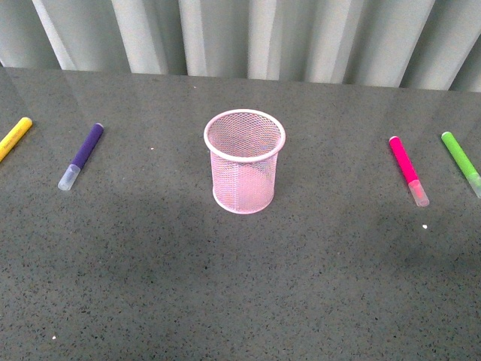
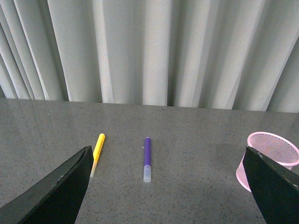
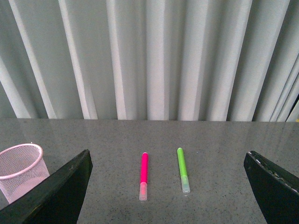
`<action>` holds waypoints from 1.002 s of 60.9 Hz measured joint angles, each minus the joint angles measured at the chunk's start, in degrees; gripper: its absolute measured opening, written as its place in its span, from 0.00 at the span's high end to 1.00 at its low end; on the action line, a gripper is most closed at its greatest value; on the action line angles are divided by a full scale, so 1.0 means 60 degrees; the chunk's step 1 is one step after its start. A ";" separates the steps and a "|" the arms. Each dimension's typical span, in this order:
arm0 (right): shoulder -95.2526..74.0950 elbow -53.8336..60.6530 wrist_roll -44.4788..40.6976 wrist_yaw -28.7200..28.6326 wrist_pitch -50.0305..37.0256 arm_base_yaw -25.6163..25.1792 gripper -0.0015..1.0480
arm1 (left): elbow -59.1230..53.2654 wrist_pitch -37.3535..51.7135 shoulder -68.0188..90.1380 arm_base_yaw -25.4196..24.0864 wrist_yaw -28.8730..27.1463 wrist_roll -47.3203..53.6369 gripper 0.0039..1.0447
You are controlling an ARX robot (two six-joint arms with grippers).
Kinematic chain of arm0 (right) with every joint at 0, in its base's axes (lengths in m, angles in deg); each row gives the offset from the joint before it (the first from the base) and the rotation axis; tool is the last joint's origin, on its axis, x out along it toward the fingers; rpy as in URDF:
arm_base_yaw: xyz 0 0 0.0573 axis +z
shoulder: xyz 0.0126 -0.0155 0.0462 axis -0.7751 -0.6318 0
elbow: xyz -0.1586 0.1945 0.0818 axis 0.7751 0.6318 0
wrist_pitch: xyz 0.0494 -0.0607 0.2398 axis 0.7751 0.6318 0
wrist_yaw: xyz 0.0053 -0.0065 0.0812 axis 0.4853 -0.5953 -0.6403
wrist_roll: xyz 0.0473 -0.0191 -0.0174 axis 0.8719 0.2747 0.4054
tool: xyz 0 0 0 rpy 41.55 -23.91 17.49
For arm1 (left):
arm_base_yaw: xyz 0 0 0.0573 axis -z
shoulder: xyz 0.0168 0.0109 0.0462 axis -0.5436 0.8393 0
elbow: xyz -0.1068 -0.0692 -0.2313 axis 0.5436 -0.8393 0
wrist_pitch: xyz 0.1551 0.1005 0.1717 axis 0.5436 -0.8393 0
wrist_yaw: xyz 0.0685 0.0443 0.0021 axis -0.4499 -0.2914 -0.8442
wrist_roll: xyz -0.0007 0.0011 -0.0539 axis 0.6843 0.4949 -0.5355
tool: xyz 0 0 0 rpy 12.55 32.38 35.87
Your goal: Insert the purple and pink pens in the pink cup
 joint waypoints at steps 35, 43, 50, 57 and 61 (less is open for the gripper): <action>0.0000 0.0000 0.0000 0.0000 0.0000 0.0000 0.07 | 0.0000 -0.0011 0.0015 0.0007 -0.0058 -0.0004 0.06; 0.0000 0.0000 0.0000 0.0011 0.0000 0.0000 0.07 | 0.0605 -0.1647 0.1654 0.0739 -0.1752 -0.1727 0.06; -0.0004 0.0000 0.0000 -0.0011 0.0000 0.0000 0.07 | 0.0630 -0.0401 0.3781 0.0565 -0.1228 -0.2368 0.06; 0.0000 0.0000 0.0000 0.0000 0.0000 0.0000 0.07 | 0.1348 0.1122 0.6419 0.0273 -0.0455 -0.2320 0.06; 0.0000 0.0000 0.0000 0.0004 0.0000 0.0000 0.07 | 0.2138 0.1730 0.8007 0.0102 -0.0426 -0.2299 0.06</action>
